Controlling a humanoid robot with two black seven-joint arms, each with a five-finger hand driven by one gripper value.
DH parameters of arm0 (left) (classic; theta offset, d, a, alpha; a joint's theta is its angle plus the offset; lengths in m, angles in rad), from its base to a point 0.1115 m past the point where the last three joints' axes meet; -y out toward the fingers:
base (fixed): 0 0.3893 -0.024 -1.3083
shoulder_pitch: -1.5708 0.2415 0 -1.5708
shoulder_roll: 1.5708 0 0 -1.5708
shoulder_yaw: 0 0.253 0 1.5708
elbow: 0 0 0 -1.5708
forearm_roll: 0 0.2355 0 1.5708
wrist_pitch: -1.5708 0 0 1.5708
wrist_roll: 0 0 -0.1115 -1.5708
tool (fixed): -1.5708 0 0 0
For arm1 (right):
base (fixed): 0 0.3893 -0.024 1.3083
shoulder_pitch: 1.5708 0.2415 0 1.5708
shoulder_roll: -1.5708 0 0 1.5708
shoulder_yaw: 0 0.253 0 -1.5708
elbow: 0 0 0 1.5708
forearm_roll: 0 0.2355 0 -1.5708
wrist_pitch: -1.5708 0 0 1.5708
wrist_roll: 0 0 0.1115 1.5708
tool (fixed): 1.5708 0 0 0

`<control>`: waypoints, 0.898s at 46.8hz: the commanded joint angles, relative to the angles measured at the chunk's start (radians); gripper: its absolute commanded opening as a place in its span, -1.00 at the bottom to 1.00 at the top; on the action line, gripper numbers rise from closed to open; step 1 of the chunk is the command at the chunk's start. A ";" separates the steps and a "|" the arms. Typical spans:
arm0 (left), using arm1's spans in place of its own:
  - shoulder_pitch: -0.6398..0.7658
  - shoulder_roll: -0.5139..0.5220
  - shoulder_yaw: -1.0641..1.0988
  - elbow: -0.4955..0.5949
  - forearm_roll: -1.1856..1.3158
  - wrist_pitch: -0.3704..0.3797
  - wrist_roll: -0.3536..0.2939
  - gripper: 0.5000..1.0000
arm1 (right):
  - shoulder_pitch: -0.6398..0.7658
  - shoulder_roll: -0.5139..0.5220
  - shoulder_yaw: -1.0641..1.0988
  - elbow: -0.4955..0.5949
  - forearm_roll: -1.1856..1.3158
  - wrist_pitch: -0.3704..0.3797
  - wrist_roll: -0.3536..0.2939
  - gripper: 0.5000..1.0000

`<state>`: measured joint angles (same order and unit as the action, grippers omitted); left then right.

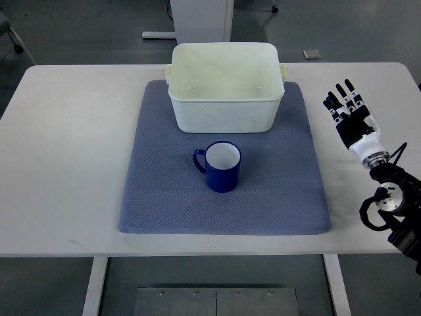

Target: Place cup in box with right hand

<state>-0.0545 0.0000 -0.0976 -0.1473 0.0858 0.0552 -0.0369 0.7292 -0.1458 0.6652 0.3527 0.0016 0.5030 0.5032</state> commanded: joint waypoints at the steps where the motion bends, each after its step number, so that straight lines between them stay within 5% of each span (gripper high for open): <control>1: 0.005 0.000 -0.002 0.000 -0.001 0.000 0.000 1.00 | 0.001 0.002 0.001 0.000 0.000 0.000 0.000 1.00; 42: 0.007 0.000 -0.002 0.000 -0.001 0.000 0.000 1.00 | 0.003 -0.011 -0.003 0.000 0.000 0.002 0.006 1.00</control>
<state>-0.0475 0.0000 -0.0996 -0.1473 0.0848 0.0553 -0.0367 0.7319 -0.1547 0.6629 0.3536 0.0015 0.5058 0.5095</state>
